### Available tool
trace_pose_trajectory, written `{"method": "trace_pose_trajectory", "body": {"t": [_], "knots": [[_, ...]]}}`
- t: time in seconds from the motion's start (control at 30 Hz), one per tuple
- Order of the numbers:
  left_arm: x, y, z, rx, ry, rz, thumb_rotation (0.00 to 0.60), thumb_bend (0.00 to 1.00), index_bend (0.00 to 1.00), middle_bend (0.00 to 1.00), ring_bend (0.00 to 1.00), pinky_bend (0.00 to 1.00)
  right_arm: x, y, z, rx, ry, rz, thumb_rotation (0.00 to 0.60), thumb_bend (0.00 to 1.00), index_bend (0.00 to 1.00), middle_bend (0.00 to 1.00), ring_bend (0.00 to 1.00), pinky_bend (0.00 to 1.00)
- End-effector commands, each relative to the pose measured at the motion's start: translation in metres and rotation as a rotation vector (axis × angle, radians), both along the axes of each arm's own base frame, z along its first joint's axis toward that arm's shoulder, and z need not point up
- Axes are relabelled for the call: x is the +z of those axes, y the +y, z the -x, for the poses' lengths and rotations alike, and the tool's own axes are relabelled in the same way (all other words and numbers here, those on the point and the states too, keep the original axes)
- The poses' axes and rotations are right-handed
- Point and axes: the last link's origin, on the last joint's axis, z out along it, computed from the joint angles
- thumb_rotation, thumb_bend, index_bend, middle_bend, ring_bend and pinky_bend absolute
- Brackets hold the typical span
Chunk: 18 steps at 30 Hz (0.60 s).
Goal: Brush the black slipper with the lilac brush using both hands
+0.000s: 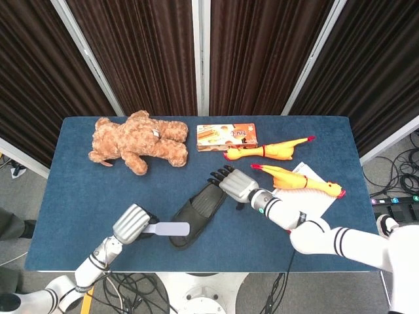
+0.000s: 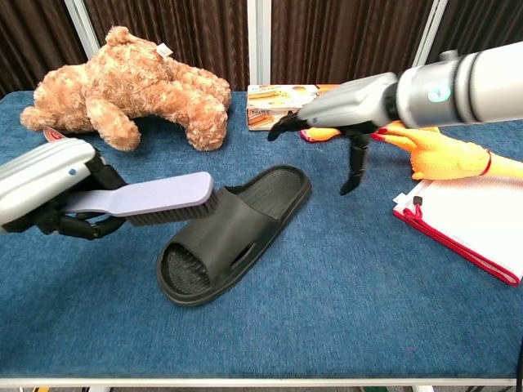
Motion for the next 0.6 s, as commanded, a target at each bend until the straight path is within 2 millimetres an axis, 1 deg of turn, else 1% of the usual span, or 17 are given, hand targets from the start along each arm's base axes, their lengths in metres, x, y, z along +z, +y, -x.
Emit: {"method": "trace_pose_trajectory", "body": {"t": [0.03,0.2,0.33,0.4,0.5,0.57,0.6], "knots": [[-0.010,0.015,-0.002,0.018,0.018,0.003,0.600,0.54,1.00,1.00,0.99,1.00,-0.029,-0.003,-0.008,0.027,0.079,-0.021,0.600,0.03,0.00,0.00,0.00,0.00],[-0.015,0.026,-0.002,0.039,0.022,-0.006,0.600,0.54,1.00,1.00,0.99,1.00,-0.050,-0.005,-0.012,0.020,0.125,-0.021,0.600,0.03,0.00,0.00,0.00,0.00],[-0.018,0.030,0.000,0.028,0.045,-0.017,0.600,0.54,1.00,1.00,0.98,1.00,-0.062,-0.006,-0.016,0.021,0.155,-0.019,0.600,0.03,0.00,0.03,0.00,0.00],[-0.020,0.030,0.000,0.019,0.050,-0.016,0.600,0.54,1.00,1.00,0.98,1.00,-0.068,-0.007,-0.018,0.023,0.163,-0.007,0.600,0.03,0.02,0.05,0.00,0.00],[-0.020,0.029,0.001,0.003,0.063,-0.027,0.600,0.54,1.00,1.00,0.98,1.00,-0.074,-0.008,-0.024,0.022,0.162,0.000,0.600,0.04,0.08,0.09,0.00,0.00],[-0.020,0.029,0.001,0.004,0.054,-0.029,0.600,0.54,1.00,1.00,0.98,1.00,-0.076,-0.008,-0.028,0.034,0.149,0.017,0.600,0.05,0.19,0.16,0.01,0.04],[-0.020,0.028,0.001,0.002,0.049,-0.031,0.600,0.54,1.00,1.00,0.98,1.00,-0.076,-0.008,-0.028,0.041,0.145,0.023,0.600,0.06,0.27,0.21,0.04,0.08]]}}
